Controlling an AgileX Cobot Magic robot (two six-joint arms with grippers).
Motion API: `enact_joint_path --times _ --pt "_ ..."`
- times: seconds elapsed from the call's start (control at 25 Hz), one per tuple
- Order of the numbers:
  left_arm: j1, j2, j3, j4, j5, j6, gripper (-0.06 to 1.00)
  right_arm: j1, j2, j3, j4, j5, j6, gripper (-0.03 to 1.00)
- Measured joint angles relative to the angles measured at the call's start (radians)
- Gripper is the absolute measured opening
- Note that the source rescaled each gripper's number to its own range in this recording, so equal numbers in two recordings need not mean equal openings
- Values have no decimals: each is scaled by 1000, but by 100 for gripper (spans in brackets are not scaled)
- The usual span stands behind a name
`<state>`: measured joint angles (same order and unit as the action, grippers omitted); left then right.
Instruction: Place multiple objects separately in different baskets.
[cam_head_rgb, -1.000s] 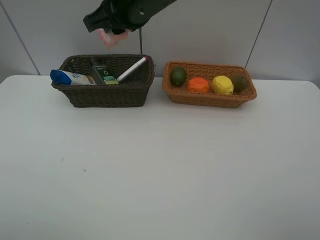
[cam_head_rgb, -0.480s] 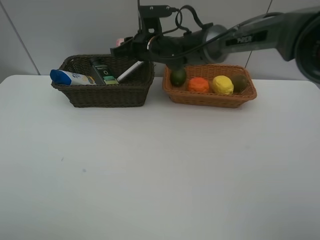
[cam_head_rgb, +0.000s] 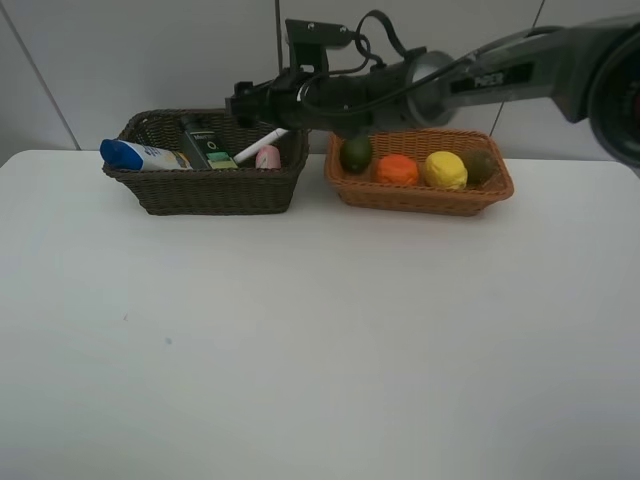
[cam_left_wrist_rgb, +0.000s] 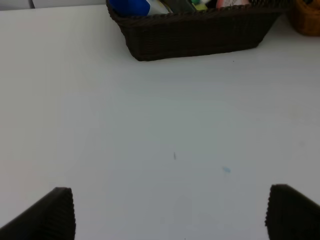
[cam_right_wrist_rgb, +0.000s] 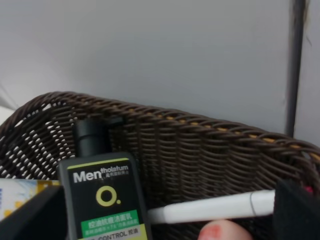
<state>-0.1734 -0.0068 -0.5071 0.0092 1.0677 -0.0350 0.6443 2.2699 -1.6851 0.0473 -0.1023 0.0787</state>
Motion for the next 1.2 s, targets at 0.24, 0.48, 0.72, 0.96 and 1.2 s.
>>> enact_joint_path --times 0.24,0.48,0.72,0.96,1.2 --pt "0 0 0 0 0 0 100 -95 -212 -1 -13 333 -30 98" --pt "0 0 0 0 0 0 100 -365 -307 -8 -92 701 -32 98" --pt "0 0 0 0 -1 0 100 -689 -314 15 -105 942 -33 98" --pt "0 0 0 0 -1 0 100 -809 -452 250 -62 1006 -53 98" --pt "0 0 0 0 -1 0 100 -808 -766 548 -55 1028 -54 98"
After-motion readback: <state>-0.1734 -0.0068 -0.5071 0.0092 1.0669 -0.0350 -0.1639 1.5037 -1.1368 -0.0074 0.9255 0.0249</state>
